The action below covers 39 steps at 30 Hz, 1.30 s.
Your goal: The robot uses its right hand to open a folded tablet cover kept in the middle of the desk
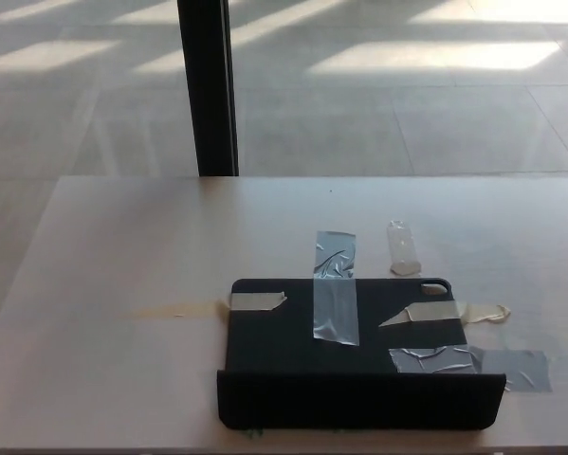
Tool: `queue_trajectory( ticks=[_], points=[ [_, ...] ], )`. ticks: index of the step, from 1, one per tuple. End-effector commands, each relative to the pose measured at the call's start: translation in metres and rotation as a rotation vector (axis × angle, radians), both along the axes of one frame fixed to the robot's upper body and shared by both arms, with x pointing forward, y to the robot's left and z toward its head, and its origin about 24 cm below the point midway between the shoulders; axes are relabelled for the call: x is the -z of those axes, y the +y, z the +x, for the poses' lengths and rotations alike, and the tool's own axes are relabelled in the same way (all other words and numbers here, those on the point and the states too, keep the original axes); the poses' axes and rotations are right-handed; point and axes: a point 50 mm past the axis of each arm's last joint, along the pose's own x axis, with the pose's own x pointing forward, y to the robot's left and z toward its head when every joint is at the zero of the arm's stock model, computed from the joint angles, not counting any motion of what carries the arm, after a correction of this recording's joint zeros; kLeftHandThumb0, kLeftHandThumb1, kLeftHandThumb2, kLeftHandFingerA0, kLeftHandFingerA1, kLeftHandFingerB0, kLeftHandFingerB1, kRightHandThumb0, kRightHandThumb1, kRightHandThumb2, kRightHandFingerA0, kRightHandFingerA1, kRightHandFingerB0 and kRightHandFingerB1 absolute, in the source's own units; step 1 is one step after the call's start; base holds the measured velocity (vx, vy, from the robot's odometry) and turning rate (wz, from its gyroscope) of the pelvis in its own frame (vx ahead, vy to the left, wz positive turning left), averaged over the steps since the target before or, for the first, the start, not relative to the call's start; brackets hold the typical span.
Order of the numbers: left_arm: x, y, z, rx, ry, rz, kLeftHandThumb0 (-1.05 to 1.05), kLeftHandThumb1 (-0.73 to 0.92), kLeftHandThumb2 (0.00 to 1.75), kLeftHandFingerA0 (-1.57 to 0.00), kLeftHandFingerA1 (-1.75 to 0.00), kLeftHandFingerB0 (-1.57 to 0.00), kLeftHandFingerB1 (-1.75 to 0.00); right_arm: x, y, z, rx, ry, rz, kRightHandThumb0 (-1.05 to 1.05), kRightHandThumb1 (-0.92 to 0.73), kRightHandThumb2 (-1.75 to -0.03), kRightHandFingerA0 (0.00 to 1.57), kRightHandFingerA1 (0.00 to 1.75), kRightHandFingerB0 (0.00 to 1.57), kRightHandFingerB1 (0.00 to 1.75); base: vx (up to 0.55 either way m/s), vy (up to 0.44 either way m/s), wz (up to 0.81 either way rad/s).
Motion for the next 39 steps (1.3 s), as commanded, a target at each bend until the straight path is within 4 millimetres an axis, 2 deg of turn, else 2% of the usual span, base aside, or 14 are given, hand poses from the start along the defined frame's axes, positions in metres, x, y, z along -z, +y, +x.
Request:
queue_trajectory(
  ticks=[1,3,9,10,15,16,18,27,29,30,32,36,37,39],
  points=[
    [-0.005,0.006,-0.004,-0.022,-0.003,0.024,-0.38,0.41,0.57,-0.89,-0.83,-0.78,-0.74,0.021,0.036,0.008,-0.136,0.173,-0.349,-0.68,-0.46,-0.55,0.29,0.39,0.31,0.31,0.0,0.0,0.0],
    [-0.005,0.006,-0.004,-0.034,-0.011,0.014,-0.43,0.27,0.79,-0.87,-0.87,-0.76,-0.79,0.039,0.056,0.012,-0.197,0.216,-0.436,-0.69,-0.47,-0.55,0.28,0.38,0.3,0.31,0.0,0.0,0.0],
    [-0.002,0.003,-0.004,-0.017,0.001,0.013,-0.44,0.28,0.79,-0.85,-0.86,-0.74,-0.78,0.055,0.077,0.018,-0.282,0.289,-0.546,-0.73,-0.49,-0.56,0.23,0.37,0.26,0.29,0.0,0.0,0.0],
    [-0.001,0.002,-0.004,-0.01,0.019,0.02,-0.41,0.41,0.56,-0.94,-0.82,-0.8,-0.72,0.057,0.08,0.019,-0.289,0.315,-0.564,-0.73,-0.48,-0.56,0.22,0.36,0.25,0.29,0.0,0.0,0.0],
    [-0.001,0.001,-0.001,-0.017,-0.009,0.002,-0.39,0.41,0.56,-0.9,-0.82,-0.78,-0.73,0.071,0.093,0.028,-0.353,0.347,-0.677,-0.78,-0.49,-0.56,0.2,0.39,0.24,0.28,0.0,0.0,0.0],
    [-0.001,0.001,0.0,-0.02,-0.014,0.003,-0.42,0.28,0.78,-0.86,-0.86,-0.75,-0.78,0.072,0.096,0.03,-0.355,0.382,-0.71,-0.81,-0.51,-0.57,0.16,0.36,0.21,0.28,0.0,0.0,0.0],
    [-0.002,0.002,0.001,-0.027,-0.03,0.004,-0.37,0.4,0.56,-0.9,-0.84,-0.79,-0.74,0.075,0.101,0.032,-0.376,0.397,-0.738,-0.82,-0.5,-0.57,0.15,0.38,0.21,0.28,0.0,0.0,0.0],
    [-0.003,0.002,0.004,-0.015,-0.027,0.001,-0.38,0.4,0.56,-0.91,-0.82,-0.78,-0.73,0.106,0.117,0.029,-0.315,0.54,-1.142,-0.9,-0.49,-0.57,0.28,0.49,0.24,0.29,0.0,0.0,0.0],
    [-0.004,0.002,0.004,0.007,-0.011,0.02,-0.41,0.4,0.55,-0.92,-0.82,-0.79,-0.73,0.112,0.119,0.028,-0.309,0.563,-1.174,-0.93,-0.46,-0.58,0.43,0.56,0.24,0.29,0.0,0.0,0.0],
    [-0.003,0.002,0.003,-0.001,-0.015,0.013,-0.41,0.4,0.55,-0.9,-0.81,-0.81,-0.74,0.12,0.122,0.026,-0.312,0.605,-1.247,-0.92,-0.48,-0.57,0.63,1.09,0.19,0.29,0.0,0.0,0.0],
    [-0.004,0.003,0.002,0.003,-0.01,0.016,-0.41,0.4,0.55,-0.9,-0.81,-0.81,-0.74,0.129,0.126,0.02,-0.315,0.647,-1.3,-0.92,-0.51,-0.57,0.76,0.91,0.19,0.3,0.0,0.0,0.0],
    [-0.004,0.002,0.002,0.014,-0.01,0.027,-0.4,0.4,0.56,-0.92,-0.82,-0.8,-0.73,0.142,0.131,0.004,-0.318,0.778,-1.336,-0.84,-0.62,-0.59,0.33,0.67,0.18,0.37,0.0,0.0,0.0],
    [-0.004,0.003,0.003,0.011,-0.013,0.02,-0.39,0.41,0.56,-0.9,-0.81,-0.81,-0.73,0.147,0.132,-0.002,-0.315,0.7,-1.424,-0.88,-0.48,-0.9,0.36,0.72,0.08,0.47,0.0,0.0,0.0],
    [-0.005,0.003,0.004,0.005,-0.016,0.02,-0.43,0.26,0.77,-0.85,-0.85,-0.77,-0.78,0.144,0.137,-0.01,-0.255,0.626,-1.437,-0.83,-0.45,-0.84,0.53,0.91,0.14,0.5,0.0,0.0,0.0]
  ],
)
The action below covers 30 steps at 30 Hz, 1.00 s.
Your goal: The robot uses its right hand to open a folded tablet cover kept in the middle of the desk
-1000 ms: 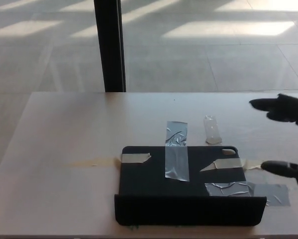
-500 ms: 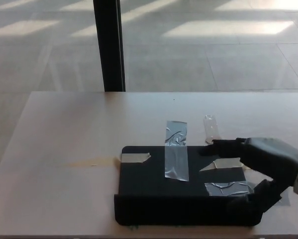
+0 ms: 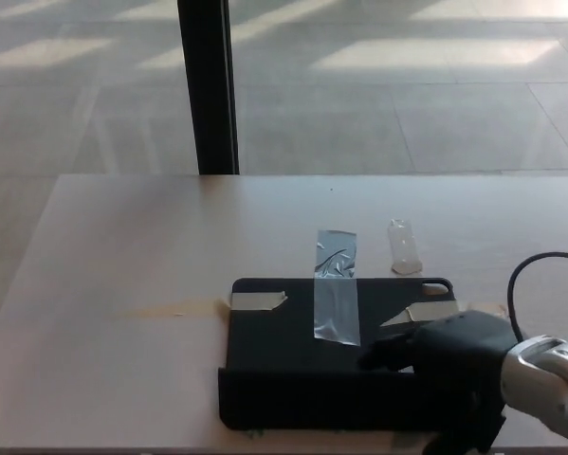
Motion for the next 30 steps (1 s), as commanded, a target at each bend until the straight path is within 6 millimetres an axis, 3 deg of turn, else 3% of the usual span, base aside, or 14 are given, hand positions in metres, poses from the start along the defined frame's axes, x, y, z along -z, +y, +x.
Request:
queue_trajectory(
  ticks=[1,2,4,6,10,11,14,15,17,26,27,28,29,30],
  points=[
    [-0.006,0.005,0.003,0.001,-0.008,0.03,-0.44,0.26,0.77,-0.86,-0.85,-0.78,-0.78,0.031,0.008,-0.026,0.018,0.011,-0.547,-0.82,-0.46,-0.87,0.56,0.87,0.14,0.49,0.0,0.0,0.0],
    [-0.007,0.005,0.003,0.001,-0.005,0.032,-0.44,0.26,0.77,-0.86,-0.85,-0.78,-0.78,0.03,0.012,-0.024,0.021,0.005,-0.553,-0.88,-0.6,-0.59,0.61,1.09,0.18,0.37,0.0,0.0,0.0],
    [-0.008,0.006,0.003,0.002,-0.012,0.034,-0.4,0.39,0.56,-0.9,-0.82,-0.84,-0.75,0.03,0.017,-0.017,0.107,0.112,-0.463,-0.86,-0.56,-0.57,0.56,0.92,0.14,0.36,0.0,0.0,0.0],
    [-0.008,0.006,0.003,0.013,-0.016,0.038,-0.45,0.26,0.78,-0.86,-0.86,-0.78,-0.8,0.031,0.019,-0.021,0.092,0.059,-0.475,-0.91,-0.6,-0.6,0.7,1.14,0.2,0.34,0.0,0.0,0.0],
    [-0.008,0.006,0.002,0.028,-0.01,0.045,-0.42,0.39,0.55,-0.9,-0.81,-0.83,-0.74,0.03,0.02,-0.035,0.106,0.038,-0.41,-0.89,-0.61,-0.59,0.62,0.88,0.19,0.35,0.0,0.0,0.0],
    [-0.008,0.006,0.002,0.027,-0.009,0.044,-0.42,0.39,0.56,-0.92,-0.82,-0.83,-0.74,0.03,0.02,-0.039,0.113,0.045,-0.373,-0.89,-0.57,-0.61,0.62,1.43,0.19,0.37,0.0,0.0,0.0],
    [-0.008,0.007,0.002,0.009,-0.009,0.036,-0.48,0.27,0.78,-0.9,-0.86,-0.8,-0.8,0.032,0.016,-0.047,0.256,0.167,-0.174,-0.65,-0.48,-0.55,0.47,0.96,0.11,0.35,0.0,0.0,0.0],
    [-0.009,0.008,0.002,0.009,-0.005,0.042,-0.4,0.38,0.56,-0.92,-0.82,-0.83,-0.75,0.034,0.014,-0.054,0.308,0.216,-0.083,-0.39,-0.18,-0.84,0.77,1.04,0.0,0.49,0.0,0.0,0.0],
    [-0.01,0.008,0.002,0.007,-0.01,0.041,-0.39,0.38,0.57,-0.92,-0.83,-0.84,-0.76,0.033,0.012,-0.064,0.31,0.185,-0.068,-0.81,-0.42,-0.79,0.56,1.05,0.15,0.44,0.0,0.0,0.0],
    [-0.011,0.008,0.006,0.016,-0.014,0.05,-0.4,0.38,0.55,-0.9,-0.81,-0.83,-0.74,0.032,-0.006,-0.088,0.352,0.218,0.009,-0.8,-0.5,-0.56,0.35,0.59,0.26,0.36,0.0,0.0,0.0],
    [-0.011,0.008,0.007,0.015,-0.02,0.049,-0.4,0.38,0.55,-0.91,-0.81,-0.83,-0.74,0.032,-0.007,-0.091,0.347,0.24,0.025,-0.79,-0.52,-0.56,0.39,0.64,0.26,0.35,0.0,0.0,0.0],
    [-0.012,0.008,0.007,0.016,-0.023,0.049,-0.44,0.25,0.76,-0.86,-0.85,-0.81,-0.8,0.031,-0.008,-0.096,0.362,0.252,0.063,-0.78,-0.51,-0.56,0.47,1.06,0.26,0.35,0.0,0.0,0.0],
    [-0.013,0.009,0.007,0.023,-0.025,0.053,-0.4,0.38,0.55,-0.92,-0.82,-0.83,-0.74,0.031,-0.009,-0.099,0.364,0.271,0.099,-0.82,-0.43,-0.8,0.56,1.01,0.21,0.46,0.0,0.0,0.0],
    [-0.013,0.01,0.007,0.025,-0.028,0.056,-0.4,0.38,0.55,-0.92,-0.82,-0.83,-0.74,0.03,-0.009,-0.102,0.363,0.285,0.116,-0.78,-0.52,-0.57,0.52,1.1,0.23,0.36,0.0,0.0,0.0]
  ],
)
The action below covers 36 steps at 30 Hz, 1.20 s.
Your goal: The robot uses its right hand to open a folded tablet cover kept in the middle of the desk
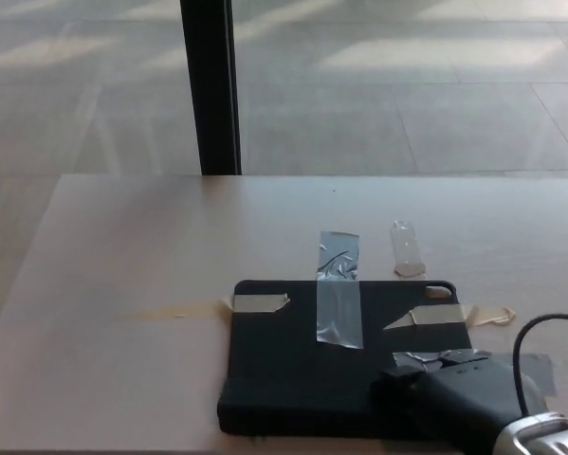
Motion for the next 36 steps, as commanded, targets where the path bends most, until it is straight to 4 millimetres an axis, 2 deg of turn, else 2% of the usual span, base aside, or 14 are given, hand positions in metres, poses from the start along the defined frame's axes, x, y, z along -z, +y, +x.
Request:
queue_trajectory(
  ticks=[1,4,5,8,13,18,22,23,24,25,27,30,31,36],
  points=[
    [-0.014,0.011,0.004,0.007,-0.037,0.058,-0.45,0.26,0.77,-0.89,-0.87,-0.81,-0.8,0.027,-0.017,-0.049,0.129,0.352,0.168,-0.79,-0.53,-0.56,0.47,0.88,0.23,0.35,0.0,0.0,0.0],
    [-0.015,0.011,0.005,0.004,-0.044,0.056,-0.39,0.38,0.55,-0.96,-0.83,-0.85,-0.75,0.027,-0.019,-0.059,0.157,0.387,0.229,-0.76,-0.53,-0.57,0.48,0.96,0.22,0.33,0.0,0.0,0.0],
    [-0.015,0.011,0.007,-0.003,-0.052,0.052,-0.45,0.26,0.77,-0.91,-0.87,-0.82,-0.81,0.028,-0.022,-0.068,0.239,0.447,0.307,-0.79,-0.43,-0.82,0.23,0.52,0.17,0.4,0.0,0.0,0.0],
    [-0.015,0.011,0.006,0.0,-0.053,0.058,-0.48,0.27,0.77,-0.92,-0.88,-0.83,-0.81,0.027,-0.026,-0.071,0.255,0.473,0.326,-0.8,-0.55,-0.58,0.26,0.45,0.2,0.29,0.0,0.0,0.0],
    [-0.017,0.012,0.009,0.006,-0.054,0.06,-0.39,0.39,0.55,-0.9,-0.81,-0.84,-0.73,0.023,-0.031,-0.078,0.278,0.466,0.365,-0.8,-0.44,-0.84,0.3,0.59,0.15,0.41,0.0,0.0,0.0],
    [-0.017,0.012,0.009,0.002,-0.061,0.058,-0.45,0.26,0.77,-0.9,-0.87,-0.79,-0.79,0.026,-0.033,-0.088,0.259,0.481,0.392,-0.8,-0.44,-0.83,0.23,0.54,0.16,0.42,0.0,0.0,0.0],
    [-0.019,0.013,0.011,-0.002,-0.063,0.056,-0.38,0.38,0.55,-0.93,-0.81,-0.83,-0.74,0.028,-0.036,-0.103,0.301,0.523,0.448,-0.78,-0.45,-0.81,0.21,0.53,0.18,0.42,0.0,0.0,0.0],
    [-0.02,0.014,0.012,-0.004,-0.067,0.055,-0.42,0.25,0.76,-0.89,-0.86,-0.79,-0.8,0.028,-0.036,-0.106,0.309,0.538,0.455,-0.79,-0.47,-0.82,0.21,0.52,0.17,0.42,0.0,0.0,0.0],
    [-0.02,0.014,0.012,-0.004,-0.068,0.053,-0.43,0.25,0.76,-0.89,-0.86,-0.8,-0.8,0.029,-0.037,-0.108,0.319,0.542,0.467,-0.76,-0.59,-0.59,0.24,0.45,0.22,0.32,0.0,0.0,0.0],
    [-0.02,0.014,0.012,-0.006,-0.067,0.055,-0.43,0.25,0.76,-0.9,-0.86,-0.81,-0.81,0.03,-0.038,-0.111,0.338,0.548,0.479,-0.78,-0.47,-0.83,0.23,0.51,0.18,0.42,0.0,0.0,0.0],
    [-0.019,0.013,0.012,-0.005,-0.07,0.054,-0.36,0.38,0.55,-0.97,-0.83,-0.85,-0.76,0.035,-0.041,-0.116,0.381,0.592,0.521,-0.77,-0.48,-0.83,0.23,0.53,0.16,0.42,0.0,0.0,0.0],
    [-0.018,0.012,0.012,0.001,-0.054,0.064,-0.38,0.37,0.54,-1.0,-0.84,-0.86,-0.75,0.039,-0.043,-0.119,0.406,0.601,0.538,-0.77,-0.48,-0.85,0.27,0.53,0.14,0.41,0.0,0.0,0.0],
    [-0.019,0.013,0.012,0.001,-0.061,0.063,-0.43,0.25,0.76,-0.91,-0.88,-0.82,-0.81,0.04,-0.043,-0.12,0.413,0.598,0.54,-0.77,-0.49,-0.85,0.29,0.53,0.15,0.41,0.0,0.0,0.0],
    [-0.02,0.013,0.012,0.009,-0.058,0.069,-0.39,0.37,0.55,-0.92,-0.81,-0.85,-0.75,0.039,-0.044,-0.12,0.438,0.61,0.592,-0.74,-0.49,-0.83,0.24,0.52,0.15,0.41,0.0,0.0,0.0]
  ],
)
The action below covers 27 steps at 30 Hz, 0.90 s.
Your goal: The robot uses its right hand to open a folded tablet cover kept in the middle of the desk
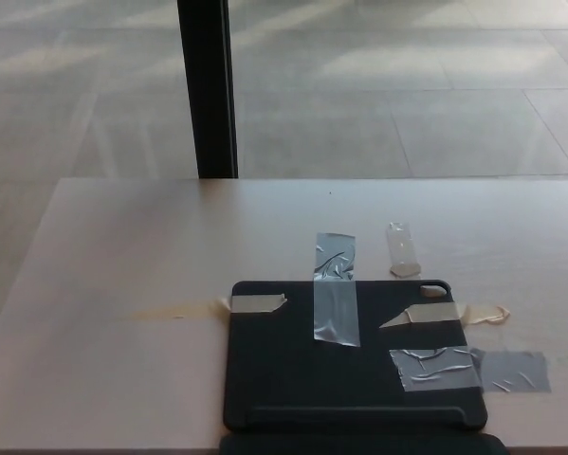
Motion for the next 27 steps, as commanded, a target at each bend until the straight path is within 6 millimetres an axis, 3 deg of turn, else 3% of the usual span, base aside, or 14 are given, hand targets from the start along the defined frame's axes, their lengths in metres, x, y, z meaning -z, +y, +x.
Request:
queue_trajectory(
  ticks=[1,2,3,7,10,11,12,13,15,17,18,21,22,27],
  points=[
    [-0.009,0.008,-0.001,-0.004,-0.021,0.044,-0.39,0.37,0.55,-0.92,-0.81,-0.85,-0.75,-0.001,0.0,-0.001,0.034,0.032,0.076,-0.74,-0.49,-0.83,0.24,0.52,0.15,0.41,0.0,0.0,0.0],
    [-0.009,0.008,-0.001,-0.018,-0.027,0.04,-0.48,0.26,0.77,-0.91,-0.88,-0.84,-0.81,-0.008,0.0,0.006,0.036,-0.008,0.096,-0.74,-0.48,-0.83,0.26,0.54,0.16,0.42,0.0,0.0,0.0],
    [-0.008,0.008,-0.002,-0.016,-0.026,0.041,-0.41,0.36,0.56,-0.98,-0.84,-0.85,-0.76,-0.014,-0.001,0.011,0.039,-0.03,0.108,-0.74,-0.48,-0.84,0.21,0.5,0.14,0.41,0.0,0.0,0.0],
    [-0.007,0.007,-0.004,-0.011,-0.018,0.041,-0.44,0.25,0.77,-0.92,-0.88,-0.86,-0.83,-0.047,0.001,0.035,0.017,-0.188,0.133,-0.69,-0.47,-0.81,0.25,0.5,0.19,0.43,0.0,0.0,0.0],
    [-0.008,0.007,-0.002,-0.006,-0.019,0.04,-0.45,0.25,0.76,-0.9,-0.87,-0.84,-0.82,-0.068,0.002,0.054,0.002,-0.33,0.141,-0.72,-0.48,-0.83,0.27,0.5,0.2,0.43,0.0,0.0,0.0],
    [-0.008,0.007,-0.003,-0.005,-0.023,0.038,-0.36,0.37,0.56,-0.9,-0.8,-0.85,-0.74,-0.079,0.004,0.065,-0.009,-0.41,0.125,-0.73,-0.48,-0.84,0.31,0.51,0.21,0.43,0.0,0.0,0.0],
    [-0.008,0.008,-0.003,-0.007,-0.021,0.04,-0.37,0.37,0.56,-0.92,-0.8,-0.86,-0.74,-0.083,0.005,0.069,-0.011,-0.443,0.114,-0.73,-0.59,-0.57,0.4,0.41,0.29,0.3,0.0,0.0,0.0],
    [-0.008,0.008,-0.003,-0.008,-0.021,0.04,-0.37,0.37,0.56,-0.92,-0.8,-0.86,-0.74,-0.085,0.005,0.071,-0.012,-0.454,0.11,-0.73,-0.59,-0.57,0.4,0.41,0.29,0.3,0.0,0.0,0.0],
    [-0.007,0.007,-0.003,-0.011,-0.02,0.036,-0.44,0.26,0.76,-0.91,-0.87,-0.81,-0.81,-0.092,0.01,0.082,-0.03,-0.536,0.066,-0.75,-0.46,-0.84,0.37,0.53,0.27,0.44,0.0,0.0,0.0],
    [-0.007,0.007,-0.003,-0.007,-0.021,0.035,-0.44,0.25,0.76,-0.91,-0.87,-0.82,-0.81,-0.092,0.011,0.085,-0.037,-0.559,0.051,-0.76,-0.46,-0.84,0.38,0.54,0.27,0.45,0.0,0.0,0.0],
    [-0.007,0.007,-0.003,0.0,-0.015,0.04,-0.47,0.26,0.76,-0.91,-0.87,-0.83,-0.8,-0.09,0.012,0.086,-0.053,-0.555,0.035,-0.74,-0.59,-0.59,0.43,0.45,0.32,0.33,0.0,0.0,0.0],
    [-0.009,0.008,-0.001,0.003,-0.019,0.045,-0.47,0.26,0.76,-0.9,-0.86,-0.83,-0.8,-0.084,0.014,0.089,-0.072,-0.564,0.008,-0.78,-0.48,-0.86,0.37,0.53,0.28,0.45,0.0,0.0,0.0],
    [-0.009,0.007,-0.001,-0.004,-0.028,0.04,-0.46,0.26,0.76,-0.91,-0.87,-0.81,-0.8,-0.079,0.015,0.09,-0.087,-0.54,-0.008,-0.78,-0.51,-0.65,0.37,0.45,0.29,0.36,0.0,0.0,0.0],
    [-0.01,0.008,0.002,-0.009,-0.035,0.035,-0.38,0.36,0.55,-0.99,-0.83,-0.85,-0.75,-0.05,0.018,0.096,-0.115,-0.439,-0.034,-0.72,-0.58,-0.56,0.38,0.42,0.3,0.32,0.0,0.0,0.0]
  ],
)
